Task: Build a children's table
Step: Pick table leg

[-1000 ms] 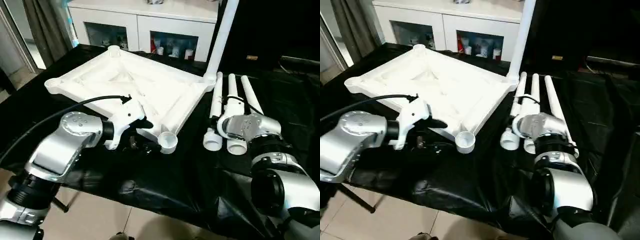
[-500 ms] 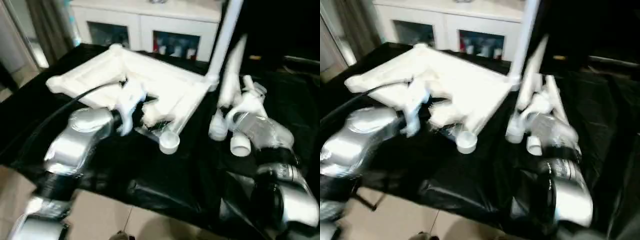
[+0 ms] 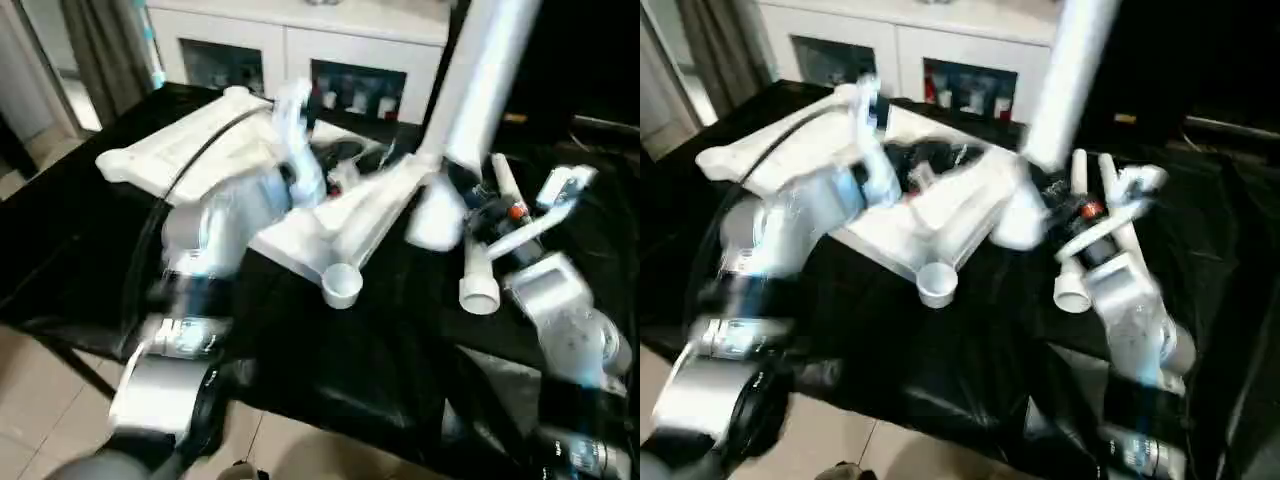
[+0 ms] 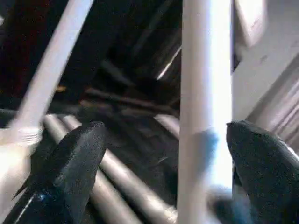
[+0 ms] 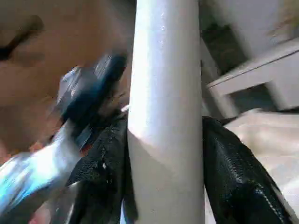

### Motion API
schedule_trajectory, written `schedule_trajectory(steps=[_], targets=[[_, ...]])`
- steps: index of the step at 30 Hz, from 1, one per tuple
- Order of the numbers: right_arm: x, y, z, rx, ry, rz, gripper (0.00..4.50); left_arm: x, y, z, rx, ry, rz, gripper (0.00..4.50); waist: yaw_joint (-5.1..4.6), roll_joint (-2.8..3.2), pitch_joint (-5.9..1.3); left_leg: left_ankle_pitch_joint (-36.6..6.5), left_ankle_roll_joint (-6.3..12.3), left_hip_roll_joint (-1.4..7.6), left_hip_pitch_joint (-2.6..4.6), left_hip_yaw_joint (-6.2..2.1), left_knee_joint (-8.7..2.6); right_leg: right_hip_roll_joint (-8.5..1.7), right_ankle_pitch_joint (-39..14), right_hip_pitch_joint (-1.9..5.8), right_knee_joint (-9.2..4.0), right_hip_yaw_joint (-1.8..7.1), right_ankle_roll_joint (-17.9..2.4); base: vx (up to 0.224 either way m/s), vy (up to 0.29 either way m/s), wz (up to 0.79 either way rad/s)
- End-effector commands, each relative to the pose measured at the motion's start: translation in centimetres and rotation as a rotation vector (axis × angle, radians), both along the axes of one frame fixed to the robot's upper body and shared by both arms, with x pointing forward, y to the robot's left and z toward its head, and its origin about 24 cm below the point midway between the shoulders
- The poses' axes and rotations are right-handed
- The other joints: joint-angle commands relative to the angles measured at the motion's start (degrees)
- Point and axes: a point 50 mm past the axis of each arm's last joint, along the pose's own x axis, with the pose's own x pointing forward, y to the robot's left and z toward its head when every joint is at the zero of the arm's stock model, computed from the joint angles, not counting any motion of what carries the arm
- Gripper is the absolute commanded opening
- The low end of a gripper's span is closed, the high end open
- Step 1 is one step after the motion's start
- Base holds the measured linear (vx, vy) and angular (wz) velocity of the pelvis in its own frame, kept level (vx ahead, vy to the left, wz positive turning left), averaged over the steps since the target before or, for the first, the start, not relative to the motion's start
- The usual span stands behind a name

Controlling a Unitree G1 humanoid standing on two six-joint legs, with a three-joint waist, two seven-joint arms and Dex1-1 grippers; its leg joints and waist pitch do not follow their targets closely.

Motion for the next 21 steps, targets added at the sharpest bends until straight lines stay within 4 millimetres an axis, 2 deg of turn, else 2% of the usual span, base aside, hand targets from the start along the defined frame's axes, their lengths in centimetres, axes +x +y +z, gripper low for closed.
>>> schedule_trajectory(steps=[1,5,8,11,17,21], targets=[[-0.5,0.7,0.4,-0.017,-0.03,0.069,1.88,0.1,-0.1,0.3,-0.03,0.036,-0.008,4.5,0.49,-0.6,-4.13,-10.4,1.75,1.56,1.07,-1.13,-3.45,-3.81,-17.0,2.98,-5.73,2.26,-9.0,0.0,0.0,0.0],[-0.4,1.2,-0.6,-0.078,-0.015,0.089,1.88,-0.1,-0.6,0.6,-0.062,0.052,-0.056,4.5,0.61,-0.46,-4.27,-10.5,1.06,1.7,1.03,-1.31,-3.65,-3.82,-16.4,2.95,-5.62,2.21,-8.6,0.0,0.0,0.0],[-0.5,1.4,-0.8,-0.113,-0.015,0.094,1.88,-0.4,-0.8,0.7,-0.069,0.05,-0.077,4.5,0.83,-0.36,-4.28,-10.1,1.18,1.83,1.0,-1.32,-3.67,-3.92,-14.9,2.93,-5.53,2.3,-9.1,0.0,0.0,0.0],[-0.3,1.5,-0.8,-0.14,-0.013,0.091,1.88,-0.5,-1.0,0.6,-0.058,0.061,-0.081,4.5,1.02,-0.57,-4.3,-9.5,1.45,1.81,0.98,-1.27,-3.64,-3.93,-13.7,3.0,-5.42,2.34,-9.3,0.0,0.0,0.0],[0.7,1.8,-1.0,-0.222,-0.008,0.02,1.88,-0.5,-0.8,-0.2,0.033,0.065,-0.007,3.97,0.81,-0.35,-4.46,-8.5,1.41,1.97,0.86,-1.33,-3.67,-3.96,-10.6,3.1,-5.06,2.3,-10.2,0.0,0.0,0.0],[1.4,2.3,-1.7,-0.308,0.001,-0.048,1.88,-0.4,-0.6,-0.6,0.051,0.084,0.074,3.69,0.57,-0.51,-4.45,-8.0,1.58,1.85,0.76,-1.25,-3.61,-3.94,-9.7,3.31,-5.06,2.31,-10.2,0.0,0.0,0.0]])
